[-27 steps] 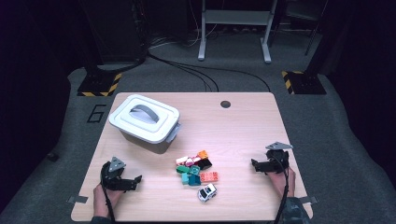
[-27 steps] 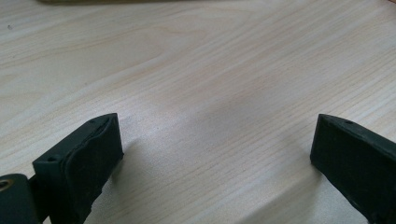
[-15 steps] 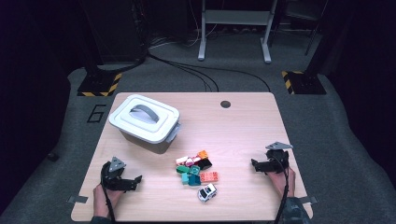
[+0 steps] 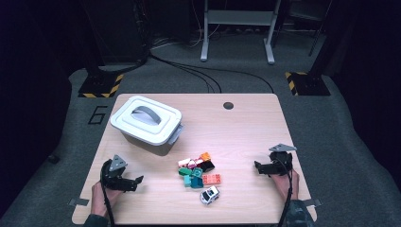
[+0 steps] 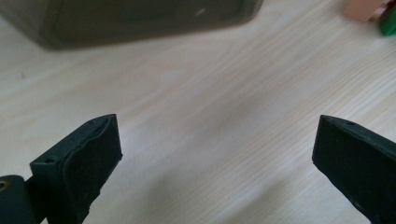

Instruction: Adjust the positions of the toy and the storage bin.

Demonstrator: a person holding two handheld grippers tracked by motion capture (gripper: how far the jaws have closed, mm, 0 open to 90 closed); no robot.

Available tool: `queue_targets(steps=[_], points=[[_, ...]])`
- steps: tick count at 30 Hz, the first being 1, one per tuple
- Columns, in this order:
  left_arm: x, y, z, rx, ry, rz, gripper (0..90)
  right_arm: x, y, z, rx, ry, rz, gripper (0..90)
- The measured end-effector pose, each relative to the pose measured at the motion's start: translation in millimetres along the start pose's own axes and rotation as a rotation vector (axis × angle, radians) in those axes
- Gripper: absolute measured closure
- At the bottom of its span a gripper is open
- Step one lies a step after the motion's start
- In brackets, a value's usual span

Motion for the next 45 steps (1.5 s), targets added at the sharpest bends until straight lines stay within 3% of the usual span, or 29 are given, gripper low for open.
queue_targets(steps=[3, 4, 5, 8, 13, 17, 24, 28, 30, 33, 38, 42, 45], points=[[-3.3, 9.9, 5.5, 0.022, -0.003, -0.017, 1.2, 0.0, 0.0, 0.0, 0.0, 0.0, 0.0, 0.5], [-7.1, 20.8, 12.2, 0.023, -0.026, -0.031, 1.3, 0.0, 0.0, 0.0, 0.0, 0.0, 0.0, 0.6], [-7.1, 20.8, 12.2, 0.023, -0.026, -0.031, 1.5, 0.0, 0.0, 0.0, 0.0, 0.0, 0.0, 0.6], [-13.9, 40.2, 21.7, 0.054, -0.05, -0.037, 1.7, 0.0, 0.0, 0.0, 0.0, 0.0, 0.0, 0.6], [-21.4, 65.9, 31.3, 0.075, -0.057, -0.062, 1.8, 0.0, 0.0, 0.0, 0.0, -0.001, -0.001, 0.6], [-22.5, 82.5, 27.7, 0.08, -0.05, -0.078, 2.1, 0.3, -0.1, 0.1, -0.001, 0.0, 0.003, 0.7], [-20.3, 111.8, 22.3, 0.124, -0.072, -0.079, 3.5, 0.6, -0.1, 0.3, -0.004, 0.001, 0.007, 0.7], [-19.8, 128.6, 17.1, 0.121, -0.094, -0.087, 3.4, 0.6, 0.0, 0.2, -0.004, 0.001, 0.007, 0.8], [-19.8, 134.1, 13.2, 0.11, -0.111, -0.082, 3.1, 0.7, -0.2, 0.3, -0.003, 0.0, 0.008, 0.9], [-17.6, 138.8, 9.3, 0.104, -0.105, -0.11, 2.8, 0.8, -0.2, 0.3, -0.002, -0.001, 0.009, 0.9], [-16.3, 138.3, -2.6, 0.08, -0.123, -0.11, 3.1, 1.0, 0.0, 0.2, 0.0, -0.002, 0.011, 1.2], [-12.5, 140.5, -4.7, 0.063, -0.124, -0.13, 3.8, 0.8, -0.1, 0.4, 0.0, -0.001, 0.008, 1.4], [-10.4, 140.3, -6.5, 0.049, -0.15, -0.145, 8.0, 1.0, -0.2, 0.5, 0.0, -0.001, 0.009, 1.6]])
Point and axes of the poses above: each handheld gripper's, and its own axes: z roughly backward along the jaws, y roughly out of its top, x roughly to its right, the point moved 2 cm from there along -z, roughly forward along the jaws, and after that the axes turned 3 degrees about y, right-handed, at the moved point
